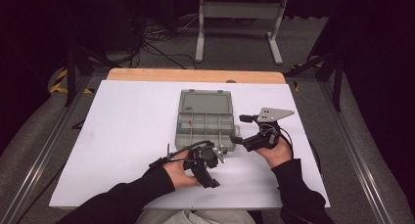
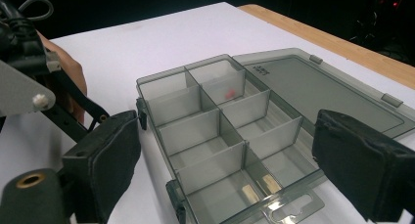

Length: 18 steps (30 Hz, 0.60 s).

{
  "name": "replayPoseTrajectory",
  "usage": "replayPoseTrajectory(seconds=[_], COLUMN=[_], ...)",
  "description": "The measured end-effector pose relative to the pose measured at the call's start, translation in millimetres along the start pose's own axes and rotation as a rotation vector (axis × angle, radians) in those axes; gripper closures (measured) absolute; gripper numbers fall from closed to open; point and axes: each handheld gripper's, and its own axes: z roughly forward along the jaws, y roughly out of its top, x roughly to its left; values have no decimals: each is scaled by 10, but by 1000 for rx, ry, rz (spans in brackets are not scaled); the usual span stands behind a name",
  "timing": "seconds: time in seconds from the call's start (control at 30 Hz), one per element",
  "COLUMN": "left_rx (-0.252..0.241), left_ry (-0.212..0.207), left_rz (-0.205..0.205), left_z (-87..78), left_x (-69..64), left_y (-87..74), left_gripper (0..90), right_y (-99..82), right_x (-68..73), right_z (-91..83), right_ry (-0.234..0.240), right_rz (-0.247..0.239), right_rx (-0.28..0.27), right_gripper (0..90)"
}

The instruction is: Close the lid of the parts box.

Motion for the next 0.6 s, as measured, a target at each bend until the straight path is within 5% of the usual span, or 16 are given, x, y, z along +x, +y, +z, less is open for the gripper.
replayPoseTrajectory(seconds=[0.33,0.6], left_rx=[39,63], left_ry=[8,10], left_rz=[22,39], left_z=[79,104], left_x=[-32,-58], left_y=[-8,-6], left_gripper=[421,600], right_y=[0,-2], right_x=[2,3], right_z=[4,8], right_ry=[1,2], right_rz=[-3,-3], right_rx=[1,3], right_gripper=[111,111])
